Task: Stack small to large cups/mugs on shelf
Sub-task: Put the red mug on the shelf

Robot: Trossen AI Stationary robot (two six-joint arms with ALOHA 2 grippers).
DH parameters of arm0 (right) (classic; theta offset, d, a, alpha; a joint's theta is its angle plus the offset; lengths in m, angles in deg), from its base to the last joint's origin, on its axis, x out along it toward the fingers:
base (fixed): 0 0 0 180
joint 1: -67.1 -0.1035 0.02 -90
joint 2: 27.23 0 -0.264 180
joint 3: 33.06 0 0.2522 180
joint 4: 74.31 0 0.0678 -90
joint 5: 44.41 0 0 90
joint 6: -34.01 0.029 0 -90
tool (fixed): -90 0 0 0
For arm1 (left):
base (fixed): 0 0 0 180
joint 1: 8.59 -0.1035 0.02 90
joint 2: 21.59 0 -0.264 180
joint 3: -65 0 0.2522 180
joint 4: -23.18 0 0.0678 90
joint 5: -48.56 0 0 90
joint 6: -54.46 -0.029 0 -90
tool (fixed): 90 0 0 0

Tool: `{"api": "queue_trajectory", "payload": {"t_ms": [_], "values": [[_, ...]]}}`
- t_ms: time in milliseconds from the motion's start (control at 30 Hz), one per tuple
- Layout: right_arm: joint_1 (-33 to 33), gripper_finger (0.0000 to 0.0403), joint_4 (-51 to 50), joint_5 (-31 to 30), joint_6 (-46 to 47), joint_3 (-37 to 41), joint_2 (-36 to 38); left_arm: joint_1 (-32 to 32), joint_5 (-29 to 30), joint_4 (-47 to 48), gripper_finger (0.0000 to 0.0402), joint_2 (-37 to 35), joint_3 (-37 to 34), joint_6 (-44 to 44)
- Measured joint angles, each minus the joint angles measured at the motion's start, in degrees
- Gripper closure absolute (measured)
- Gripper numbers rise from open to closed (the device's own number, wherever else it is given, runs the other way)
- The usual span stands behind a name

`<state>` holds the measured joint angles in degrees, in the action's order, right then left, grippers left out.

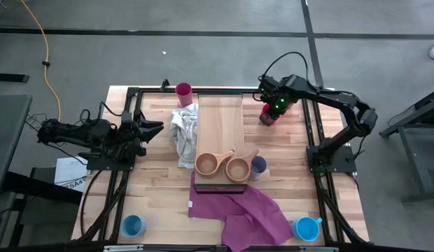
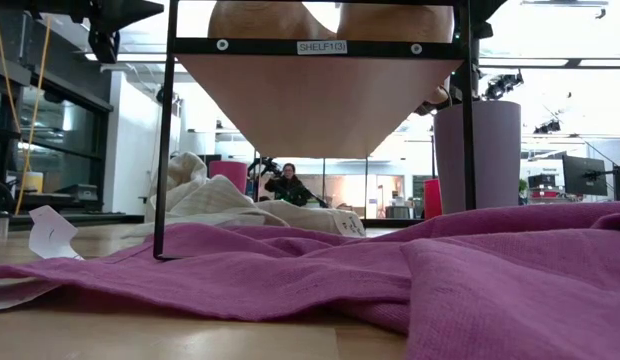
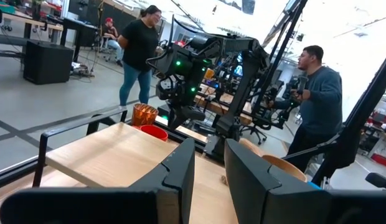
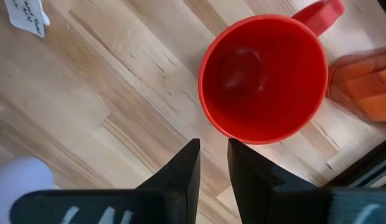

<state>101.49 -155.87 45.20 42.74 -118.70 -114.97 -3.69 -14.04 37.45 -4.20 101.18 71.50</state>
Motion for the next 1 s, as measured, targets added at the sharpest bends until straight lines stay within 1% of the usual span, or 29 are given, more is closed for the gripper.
{"api": "queue_trajectory", "payload": {"t_ms": [367,433,567,667,733,800,1000], "values": [[0.11,0.0330,-0.22,1.06,-2.29,0.02,0.04,-0.01,0.00,1.89,0.0324,0.00,0.00,0.00],[0.11,0.0330,-0.89,2.20,-3.88,0.04,0.14,0.01,0.00,1.89,0.0324,0.00,0.00,0.20],[-0.07,0.0330,-0.69,3.46,-7.19,0.07,2.14,-0.02,-0.63,2.18,0.0324,-0.02,0.00,1.19],[0.20,0.0330,0.77,3.91,-7.70,0.07,4.17,0.01,-1.59,2.78,0.0324,0.00,0.00,1.29],[1.08,0.0330,1.00,5.40,-7.69,0.07,5.07,0.00,-1.62,2.76,0.0324,-0.02,0.00,1.28],[1.76,0.0330,0.35,6.42,-7.73,0.07,5.25,-0.01,-1.62,2.76,0.0324,-0.02,0.00,1.14],[2.36,0.0330,-0.42,6.45,-8.78,0.07,5.25,0.00,-1.61,3.16,0.0324,-0.02,0.00,0.83]]}}
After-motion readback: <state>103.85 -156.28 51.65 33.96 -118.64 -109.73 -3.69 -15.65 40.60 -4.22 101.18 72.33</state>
